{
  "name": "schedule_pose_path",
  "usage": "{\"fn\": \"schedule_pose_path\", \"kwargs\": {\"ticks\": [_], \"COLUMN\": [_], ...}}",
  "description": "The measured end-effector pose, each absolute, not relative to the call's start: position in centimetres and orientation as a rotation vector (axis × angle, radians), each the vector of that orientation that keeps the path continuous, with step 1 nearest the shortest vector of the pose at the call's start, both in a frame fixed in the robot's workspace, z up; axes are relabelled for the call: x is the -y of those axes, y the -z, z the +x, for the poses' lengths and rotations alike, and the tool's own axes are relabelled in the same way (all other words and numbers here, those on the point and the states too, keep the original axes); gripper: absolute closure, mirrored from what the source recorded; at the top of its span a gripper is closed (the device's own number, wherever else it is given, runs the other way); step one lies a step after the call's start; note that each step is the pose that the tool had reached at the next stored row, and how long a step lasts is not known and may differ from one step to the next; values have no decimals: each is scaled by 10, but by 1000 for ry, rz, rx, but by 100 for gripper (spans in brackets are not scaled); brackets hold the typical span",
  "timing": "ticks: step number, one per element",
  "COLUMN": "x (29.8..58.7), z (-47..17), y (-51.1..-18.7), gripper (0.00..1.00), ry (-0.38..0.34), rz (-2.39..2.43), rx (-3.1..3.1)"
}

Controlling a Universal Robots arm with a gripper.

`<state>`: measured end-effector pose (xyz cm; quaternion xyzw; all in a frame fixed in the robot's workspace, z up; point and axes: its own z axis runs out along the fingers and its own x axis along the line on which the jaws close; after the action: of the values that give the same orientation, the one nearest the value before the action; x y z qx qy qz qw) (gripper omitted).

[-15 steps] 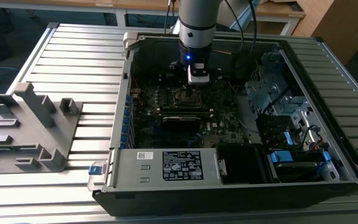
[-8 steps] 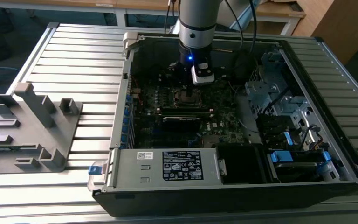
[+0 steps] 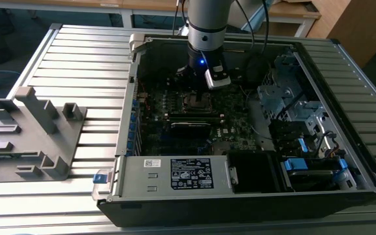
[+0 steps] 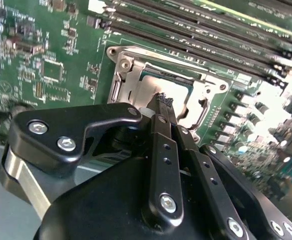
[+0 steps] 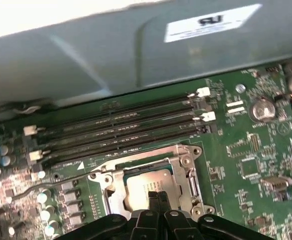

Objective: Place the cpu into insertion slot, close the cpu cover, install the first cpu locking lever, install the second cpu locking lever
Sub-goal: 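Close the cpu cover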

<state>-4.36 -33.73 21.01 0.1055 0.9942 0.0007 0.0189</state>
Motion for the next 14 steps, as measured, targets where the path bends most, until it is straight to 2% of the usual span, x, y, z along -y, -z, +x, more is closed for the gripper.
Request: {"fn": "schedule_pose_path", "kwargs": {"ticks": [14], "x": [337], "z": [-44], "y": [-209], "gripper": [89], "ry": [-9], "rz": [-32], "rx": [-3104]}}
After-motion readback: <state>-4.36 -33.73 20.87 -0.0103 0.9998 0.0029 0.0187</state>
